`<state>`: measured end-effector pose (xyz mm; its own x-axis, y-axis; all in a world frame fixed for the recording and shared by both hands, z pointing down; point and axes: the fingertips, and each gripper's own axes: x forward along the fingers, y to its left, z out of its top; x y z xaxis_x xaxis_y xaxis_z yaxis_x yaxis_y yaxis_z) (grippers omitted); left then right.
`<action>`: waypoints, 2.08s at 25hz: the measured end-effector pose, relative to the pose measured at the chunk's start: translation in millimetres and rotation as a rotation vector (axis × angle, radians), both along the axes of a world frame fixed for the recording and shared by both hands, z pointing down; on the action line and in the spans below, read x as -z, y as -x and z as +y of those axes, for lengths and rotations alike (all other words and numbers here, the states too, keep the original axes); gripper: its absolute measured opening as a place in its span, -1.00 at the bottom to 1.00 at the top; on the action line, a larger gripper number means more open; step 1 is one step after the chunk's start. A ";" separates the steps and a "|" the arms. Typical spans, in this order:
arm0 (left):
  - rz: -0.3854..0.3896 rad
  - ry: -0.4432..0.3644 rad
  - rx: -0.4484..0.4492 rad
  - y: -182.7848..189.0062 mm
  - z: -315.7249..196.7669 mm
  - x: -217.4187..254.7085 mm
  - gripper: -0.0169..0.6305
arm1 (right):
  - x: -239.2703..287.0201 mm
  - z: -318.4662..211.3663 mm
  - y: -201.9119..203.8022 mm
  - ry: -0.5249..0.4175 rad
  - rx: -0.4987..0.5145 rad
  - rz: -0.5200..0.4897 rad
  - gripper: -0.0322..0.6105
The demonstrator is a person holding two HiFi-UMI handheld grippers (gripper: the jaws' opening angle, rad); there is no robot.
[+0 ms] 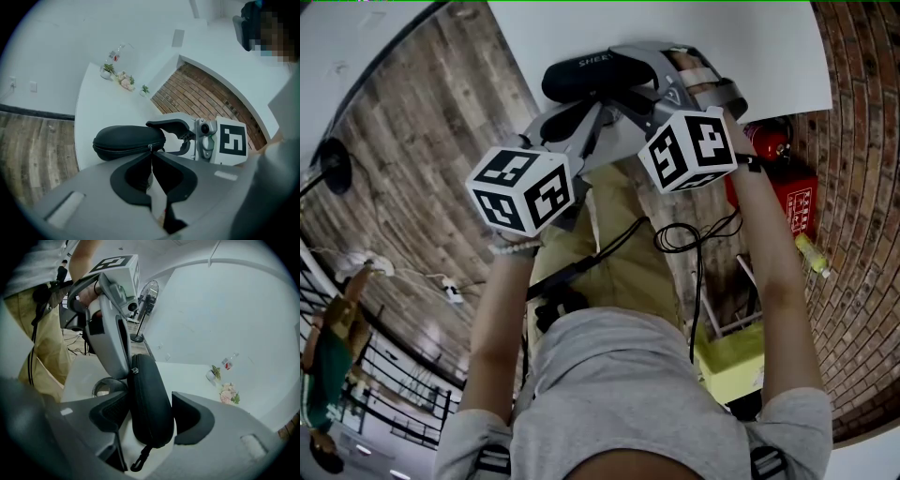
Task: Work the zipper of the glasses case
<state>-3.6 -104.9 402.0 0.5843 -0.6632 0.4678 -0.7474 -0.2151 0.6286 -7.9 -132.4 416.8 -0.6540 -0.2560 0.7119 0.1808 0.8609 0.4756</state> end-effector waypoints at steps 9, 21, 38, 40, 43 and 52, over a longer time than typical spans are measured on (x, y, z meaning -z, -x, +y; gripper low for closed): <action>-0.020 0.011 -0.029 4.6 2.6 0.1 -0.90 | -2.4 -0.3 -0.3 -0.035 -0.001 0.022 -0.03; -0.086 0.010 -0.050 12.1 12.1 2.6 -0.90 | -2.8 1.2 -4.7 -0.031 -0.002 0.037 -0.04; -0.125 0.025 0.000 44.9 24.8 -0.2 -0.89 | -2.0 3.2 -2.9 -0.054 -0.011 0.050 -0.04; -0.126 0.025 0.004 47.1 25.5 0.2 -0.89 | -1.4 3.5 -2.9 -0.056 -0.012 0.049 -0.04; -0.131 0.025 0.007 49.9 25.8 0.1 -0.89 | -1.2 3.8 -2.7 -0.058 -0.012 0.049 -0.04; -0.148 0.031 0.025 62.0 27.2 -3.5 -0.89 | -2.1 3.7 -2.8 -0.062 -0.013 0.047 -0.04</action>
